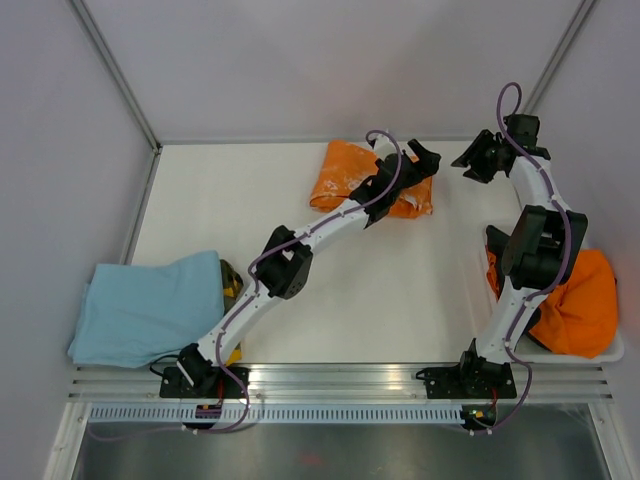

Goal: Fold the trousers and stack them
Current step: Fold the trousers

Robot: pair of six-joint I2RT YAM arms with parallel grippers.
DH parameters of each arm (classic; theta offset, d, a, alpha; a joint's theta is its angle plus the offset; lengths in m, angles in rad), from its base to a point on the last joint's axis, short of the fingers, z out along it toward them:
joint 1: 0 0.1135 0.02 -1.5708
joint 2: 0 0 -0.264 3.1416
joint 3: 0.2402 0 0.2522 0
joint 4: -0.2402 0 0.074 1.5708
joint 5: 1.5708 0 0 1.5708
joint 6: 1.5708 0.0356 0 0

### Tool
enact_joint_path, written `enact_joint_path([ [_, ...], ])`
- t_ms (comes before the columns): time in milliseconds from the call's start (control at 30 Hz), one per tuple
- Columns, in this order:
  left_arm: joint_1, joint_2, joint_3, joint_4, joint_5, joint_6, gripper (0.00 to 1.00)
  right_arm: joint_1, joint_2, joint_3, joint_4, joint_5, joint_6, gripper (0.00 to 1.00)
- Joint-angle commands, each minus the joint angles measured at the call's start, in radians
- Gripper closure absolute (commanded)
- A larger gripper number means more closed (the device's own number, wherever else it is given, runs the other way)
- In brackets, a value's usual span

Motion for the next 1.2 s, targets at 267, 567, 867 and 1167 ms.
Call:
enact_joint_path([
  [267,0.158,-0.549,-0.451,0.014,-0.001,0.195,0.12,0.091,0.018,0.074,0.013,-0.127,-0.041,0.33],
  [567,0.379,-0.721,-0.801,-0.152,0.265,0.222,0.48,0.222,0.026,0.016,-0.038,-0.080,-0.050,0.37],
  [867,0.402,-0.572,-0.722,-0.054,0.592,0.251,0.80,0.297,0.121,0.061,0.014,-0.140,-0.087,0.71],
  [1167,0.408,-0.364,-0.602,-0.155,0.576,0.202,0.79,0.308,0.096,-0.183,-0.078,-0.008,-0.187,0.85],
])
